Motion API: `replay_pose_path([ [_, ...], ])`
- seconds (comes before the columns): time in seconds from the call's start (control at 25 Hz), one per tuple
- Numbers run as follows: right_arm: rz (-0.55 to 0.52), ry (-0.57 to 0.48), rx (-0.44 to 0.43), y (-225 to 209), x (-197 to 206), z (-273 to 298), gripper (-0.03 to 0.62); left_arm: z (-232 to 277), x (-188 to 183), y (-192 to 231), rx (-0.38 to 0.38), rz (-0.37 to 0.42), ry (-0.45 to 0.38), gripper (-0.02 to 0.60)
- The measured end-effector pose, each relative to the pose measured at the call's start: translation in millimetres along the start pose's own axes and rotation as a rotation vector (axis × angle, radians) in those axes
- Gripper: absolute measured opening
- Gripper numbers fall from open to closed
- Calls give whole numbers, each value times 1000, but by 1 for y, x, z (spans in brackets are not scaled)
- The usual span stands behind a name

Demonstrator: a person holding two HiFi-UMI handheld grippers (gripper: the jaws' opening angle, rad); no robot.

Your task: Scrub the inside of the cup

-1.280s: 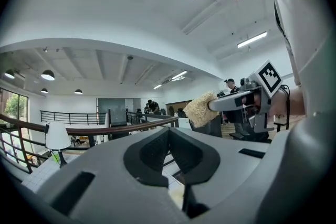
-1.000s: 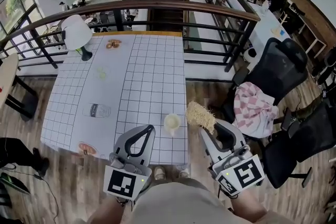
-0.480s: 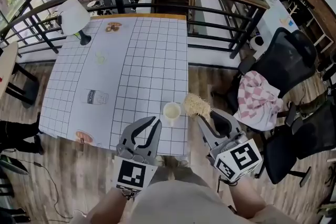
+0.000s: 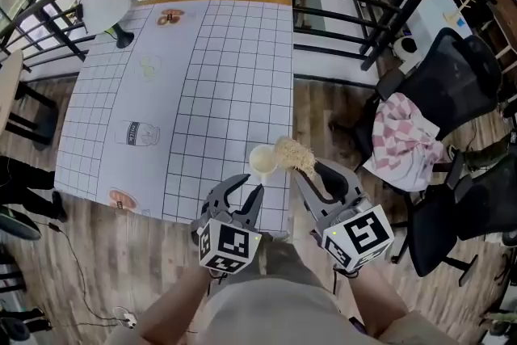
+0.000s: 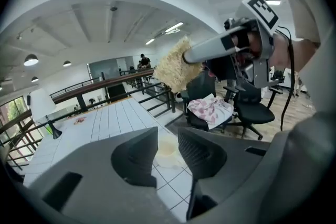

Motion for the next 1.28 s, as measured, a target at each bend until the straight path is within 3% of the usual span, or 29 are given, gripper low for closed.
replay_pose_path([
  [0.16, 12, 23, 0, -9, 19, 10, 113, 36, 28, -12, -4, 6, 98, 124],
  [0.28, 5, 47, 9, -16, 31, 13, 112, 64, 53, -19, -2, -60, 139, 124],
  [0.52, 33, 64, 11, -26, 54, 18, 112, 97, 91, -28, 4, -98, 234, 124],
  [0.8, 44, 108, -6, -28, 75, 28, 113, 115, 100, -30, 14, -142, 238, 122],
  [0.88, 47, 116, -11, -28, 80, 31, 114, 118, 100, -29, 22, -165, 217, 78],
  [1.04, 41, 122, -38, -28, 84, 38, 112, 118, 102, -27, 34, -170, 199, 69],
  [1.16, 71, 104, -85, -30, 84, 44, 114, 115, 106, -22, 93, -128, 187, 63],
  [1.28, 47, 166, -117, -33, 85, 56, 112, 112, 111, -10, 171, -129, 171, 59],
])
Point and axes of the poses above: the fingertips, and each gripper's own axes: z forward along the fingers, y to its left, x out of its underside, the point moved 10 cm from there along -z, backward along the fingers, and after that the axes turned 3 degrees about -z, right-handed, at the moved point
